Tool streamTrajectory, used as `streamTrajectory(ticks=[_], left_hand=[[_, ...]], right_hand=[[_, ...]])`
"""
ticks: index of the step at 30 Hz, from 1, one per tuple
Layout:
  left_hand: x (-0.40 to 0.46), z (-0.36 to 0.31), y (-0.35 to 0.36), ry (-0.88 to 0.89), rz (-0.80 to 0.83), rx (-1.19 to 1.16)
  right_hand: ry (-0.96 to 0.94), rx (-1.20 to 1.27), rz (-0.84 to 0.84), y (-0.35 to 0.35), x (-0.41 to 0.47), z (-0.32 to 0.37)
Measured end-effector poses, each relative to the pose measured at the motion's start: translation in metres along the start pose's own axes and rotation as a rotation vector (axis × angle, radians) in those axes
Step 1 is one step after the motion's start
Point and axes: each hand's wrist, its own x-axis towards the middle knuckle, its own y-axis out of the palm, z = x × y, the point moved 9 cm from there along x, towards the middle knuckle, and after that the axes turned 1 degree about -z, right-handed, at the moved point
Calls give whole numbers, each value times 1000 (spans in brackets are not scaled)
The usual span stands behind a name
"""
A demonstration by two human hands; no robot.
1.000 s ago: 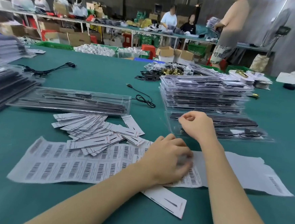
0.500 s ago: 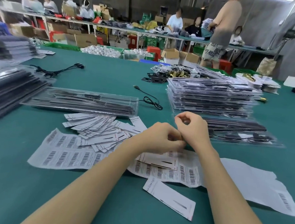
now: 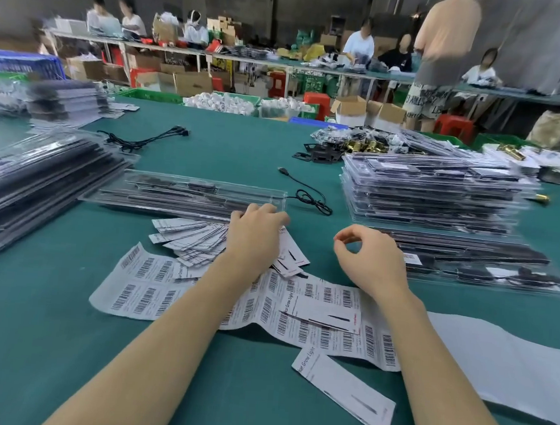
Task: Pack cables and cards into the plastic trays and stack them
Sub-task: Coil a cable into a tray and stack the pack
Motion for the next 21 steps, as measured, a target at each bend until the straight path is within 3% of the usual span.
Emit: streamTrajectory(ticks=[7, 12, 14, 18, 21], left_hand=[[-1, 0, -24, -32, -142, -78], [-4, -35, -45, 111, -297, -138], [-8, -55, -55, 182, -329, -132], [-32, -103, -77, 380, -456, -167], [-62, -140, -75, 565, -519, -194]], right_hand=[[20, 150, -19, -1, 2, 1], [25, 331, -102, -14, 6, 1], [129, 505, -117, -18, 7, -4], [490, 1180, 186, 2, -1, -11], [586, 1387, 377, -1, -5, -17]])
